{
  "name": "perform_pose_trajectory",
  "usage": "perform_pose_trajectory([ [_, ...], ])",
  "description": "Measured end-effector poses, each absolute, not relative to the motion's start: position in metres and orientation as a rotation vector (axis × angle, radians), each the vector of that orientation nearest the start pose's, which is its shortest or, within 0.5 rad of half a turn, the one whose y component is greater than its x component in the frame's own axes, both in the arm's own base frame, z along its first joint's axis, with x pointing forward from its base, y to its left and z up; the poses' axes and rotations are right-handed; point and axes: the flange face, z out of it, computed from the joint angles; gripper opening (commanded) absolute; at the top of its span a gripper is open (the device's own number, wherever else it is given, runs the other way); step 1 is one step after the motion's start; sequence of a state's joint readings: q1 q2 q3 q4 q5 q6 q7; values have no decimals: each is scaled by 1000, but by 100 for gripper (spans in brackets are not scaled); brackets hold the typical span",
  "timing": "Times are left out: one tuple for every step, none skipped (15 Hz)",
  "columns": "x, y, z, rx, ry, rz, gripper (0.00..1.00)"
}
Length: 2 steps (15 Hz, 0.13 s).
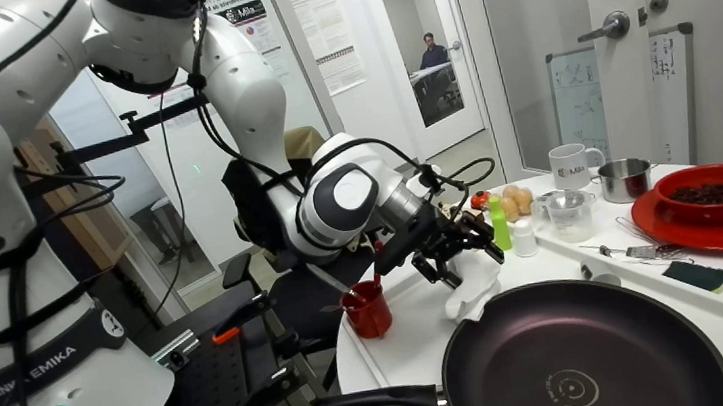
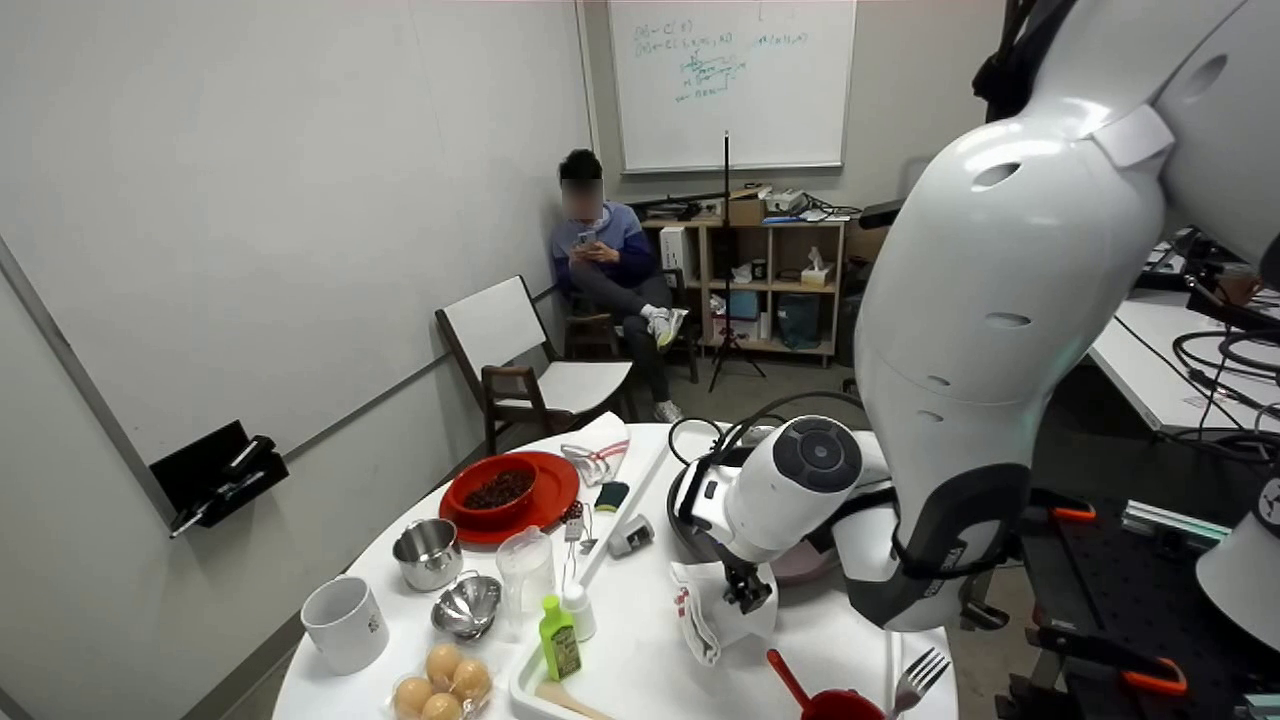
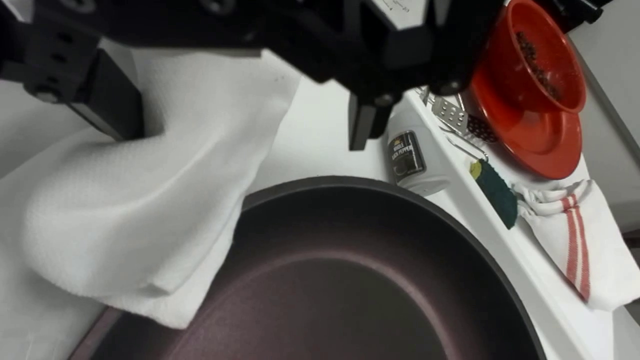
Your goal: Use the towel to wipe the pan
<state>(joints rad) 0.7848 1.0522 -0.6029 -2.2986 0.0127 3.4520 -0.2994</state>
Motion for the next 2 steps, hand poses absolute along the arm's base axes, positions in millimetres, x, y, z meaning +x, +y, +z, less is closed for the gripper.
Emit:
perform_pose_trajectory([
  [483,34,14,-3336,-1396,-421,100],
  [483,34,14,-3336,-1396,-421,100],
])
